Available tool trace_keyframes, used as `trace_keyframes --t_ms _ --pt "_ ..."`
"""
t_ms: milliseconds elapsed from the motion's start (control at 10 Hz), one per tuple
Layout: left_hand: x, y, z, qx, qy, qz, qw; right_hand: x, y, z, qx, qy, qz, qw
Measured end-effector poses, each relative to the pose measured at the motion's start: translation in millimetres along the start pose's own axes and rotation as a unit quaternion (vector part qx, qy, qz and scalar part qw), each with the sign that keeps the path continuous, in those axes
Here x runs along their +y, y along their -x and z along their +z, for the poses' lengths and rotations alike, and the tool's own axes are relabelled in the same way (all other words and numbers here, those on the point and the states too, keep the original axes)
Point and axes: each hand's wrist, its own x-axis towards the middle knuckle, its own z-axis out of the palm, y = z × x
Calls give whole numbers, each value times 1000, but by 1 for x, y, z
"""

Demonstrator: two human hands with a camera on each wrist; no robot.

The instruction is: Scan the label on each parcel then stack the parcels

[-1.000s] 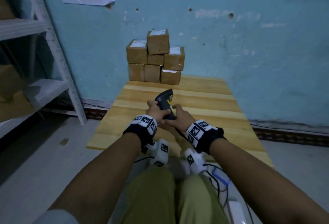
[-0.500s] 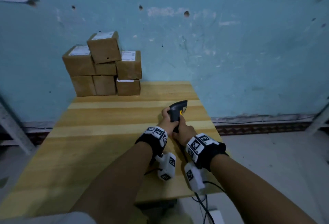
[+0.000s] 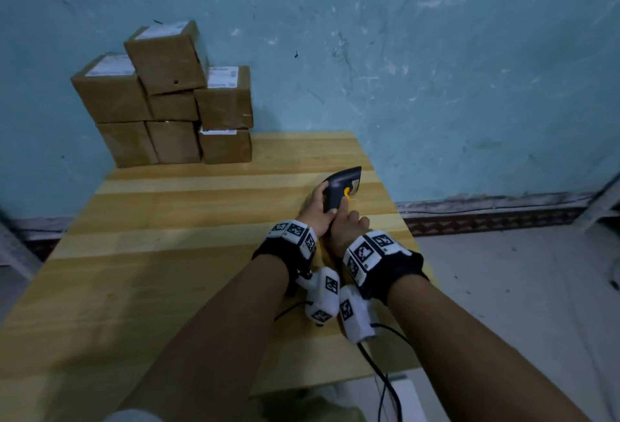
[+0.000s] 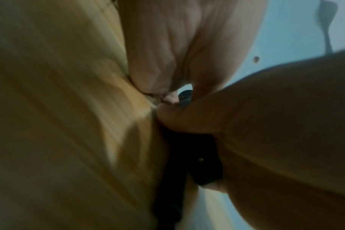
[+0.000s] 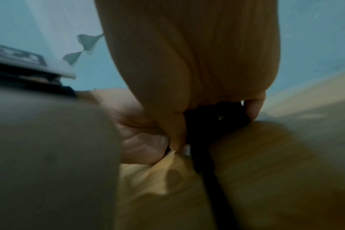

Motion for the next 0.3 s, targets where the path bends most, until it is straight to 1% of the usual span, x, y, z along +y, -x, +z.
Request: trace_keyframes --t_ms 100,200,300 --pt "15 15 -3 -9 31 -14 999 2 -4 4 -21 20 8 1000" --pt "21 30 -6 14 96 -36 995 -1 1 1 -26 41 -10 999" --pt "30 53 -20 16 221 -89 971 -2 16 -25 -82 -3 -17 997"
